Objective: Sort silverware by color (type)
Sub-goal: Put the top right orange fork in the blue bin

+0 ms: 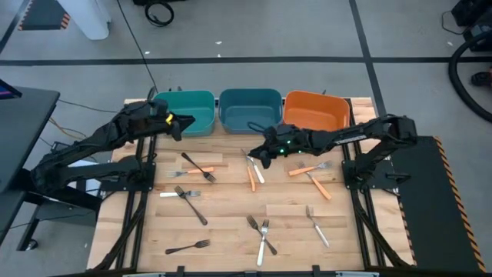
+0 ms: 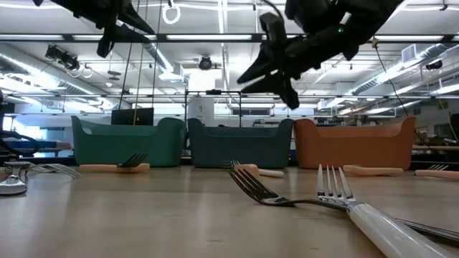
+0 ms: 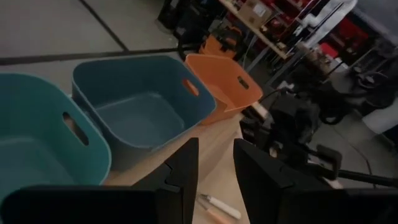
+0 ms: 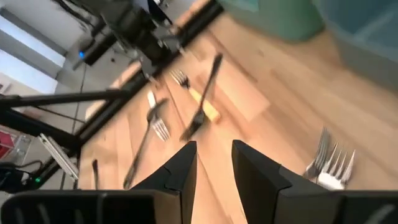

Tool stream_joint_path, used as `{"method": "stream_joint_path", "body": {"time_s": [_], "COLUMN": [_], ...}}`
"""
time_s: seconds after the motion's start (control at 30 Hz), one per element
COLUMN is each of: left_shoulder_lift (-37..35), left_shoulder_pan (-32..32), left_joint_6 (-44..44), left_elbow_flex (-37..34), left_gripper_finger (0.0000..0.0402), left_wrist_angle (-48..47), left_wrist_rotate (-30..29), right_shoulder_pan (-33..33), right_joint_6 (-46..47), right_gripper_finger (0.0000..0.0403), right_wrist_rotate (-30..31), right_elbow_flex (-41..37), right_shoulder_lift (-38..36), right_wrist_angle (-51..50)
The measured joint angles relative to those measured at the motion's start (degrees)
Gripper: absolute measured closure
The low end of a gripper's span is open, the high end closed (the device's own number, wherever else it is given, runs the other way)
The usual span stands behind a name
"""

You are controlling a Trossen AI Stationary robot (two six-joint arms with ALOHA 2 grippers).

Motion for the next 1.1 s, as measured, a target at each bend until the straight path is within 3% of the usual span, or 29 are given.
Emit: {"method": "stream_joint_path", "body": {"time_s": [0.17,0.33,0.5,0.63,0.8,0.97,1.1], "left_shoulder_lift": [2.4,3.1,3.1,3.1,3.1,3.1,3.1], "left_shoulder_pan": [-0.1,-0.1,-0.1,-0.1,-0.1,-0.1,-0.1], "left_joint_6": [0.1,0.1,1.5,1.7,2.1,3.2,3.2], "left_elbow_flex": [0.0,0.0,0.0,0.0,0.0,0.0,0.0], "left_gripper_finger": [0.0292,0.0292,0.0292,0.0292,0.0292,0.0292,0.0292], "left_wrist_angle": [0.0,0.1,0.1,0.1,0.1,0.4,0.5], "left_wrist_rotate": [0.0,1.2,7.5,9.8,10.0,10.0,10.0], "right_shoulder_pan": [0.2,0.1,0.1,1.1,1.6,2.6,2.8], "right_joint_6": [1.3,9.8,9.7,6.6,-2.5,-15.8,-25.5], "right_gripper_finger": [0.0293,0.0293,0.0293,0.0293,0.0293,0.0293,0.0293], "right_wrist_rotate": [-5.0,-10.6,-23.6,-27.5,-24.3,-11.9,-4.9], "right_elbow_flex": [0.0,0.0,0.0,0.0,0.0,0.0,0.0], "right_shoulder_lift": [4.0,6.4,4.7,0.9,-5.0,-11.1,-14.1], "right_wrist_angle": [0.1,0.4,-4.0,-11.0,-31.2,-50.9,-59.8]}}
